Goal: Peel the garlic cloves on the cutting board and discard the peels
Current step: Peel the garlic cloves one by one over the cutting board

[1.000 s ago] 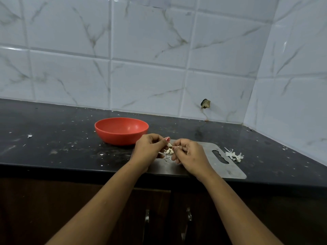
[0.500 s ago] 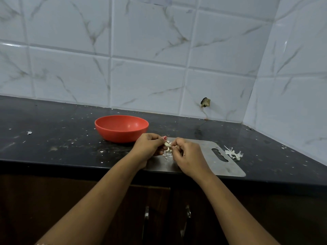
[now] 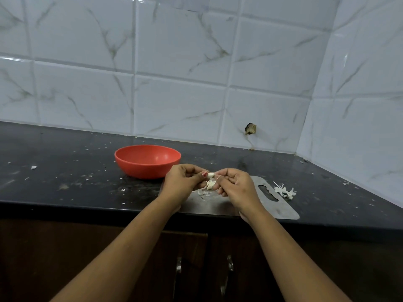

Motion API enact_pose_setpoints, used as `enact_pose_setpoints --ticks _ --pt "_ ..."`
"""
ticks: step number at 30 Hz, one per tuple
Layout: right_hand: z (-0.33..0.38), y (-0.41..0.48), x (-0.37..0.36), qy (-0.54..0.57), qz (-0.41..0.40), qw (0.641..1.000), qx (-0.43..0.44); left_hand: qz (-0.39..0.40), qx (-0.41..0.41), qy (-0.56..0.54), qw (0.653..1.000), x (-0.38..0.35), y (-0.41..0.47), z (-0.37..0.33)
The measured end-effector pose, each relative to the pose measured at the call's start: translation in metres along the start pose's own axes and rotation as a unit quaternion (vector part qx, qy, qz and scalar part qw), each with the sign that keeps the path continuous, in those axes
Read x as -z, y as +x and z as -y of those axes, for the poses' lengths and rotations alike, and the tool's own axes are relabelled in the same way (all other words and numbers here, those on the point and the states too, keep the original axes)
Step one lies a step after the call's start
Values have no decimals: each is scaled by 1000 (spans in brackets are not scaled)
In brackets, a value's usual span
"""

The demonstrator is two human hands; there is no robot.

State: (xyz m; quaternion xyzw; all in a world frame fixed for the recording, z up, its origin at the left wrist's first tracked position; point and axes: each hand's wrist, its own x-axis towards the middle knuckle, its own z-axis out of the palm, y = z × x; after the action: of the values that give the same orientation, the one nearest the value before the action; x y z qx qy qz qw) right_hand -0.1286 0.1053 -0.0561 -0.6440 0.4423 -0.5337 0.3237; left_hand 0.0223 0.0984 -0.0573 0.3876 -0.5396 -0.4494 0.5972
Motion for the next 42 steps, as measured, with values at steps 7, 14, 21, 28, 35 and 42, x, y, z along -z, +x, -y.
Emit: enact_pose_setpoints --ticks 7,14,21,28,35,42 --pt "-6 2 1 -8 -85 996 11 -32 30 -45 998 3 3 0" --pt "-13 6 2 -102 -148 984 6 -36 37 -65 997 4 2 -2" --pt "-9 3 0 -159 -103 981 35 -48 31 -22 998 2 1 -1" --pt "-6 1 -8 -197 -4 976 93 -21 13 25 999 1 -3 -3" --pt "-16 4 -9 -260 -9 960 102 -26 -45 124 991 -5 -7 -3" --pt "-13 1 -10 -297 -7 949 108 -26 -72 186 979 -6 -9 -3"
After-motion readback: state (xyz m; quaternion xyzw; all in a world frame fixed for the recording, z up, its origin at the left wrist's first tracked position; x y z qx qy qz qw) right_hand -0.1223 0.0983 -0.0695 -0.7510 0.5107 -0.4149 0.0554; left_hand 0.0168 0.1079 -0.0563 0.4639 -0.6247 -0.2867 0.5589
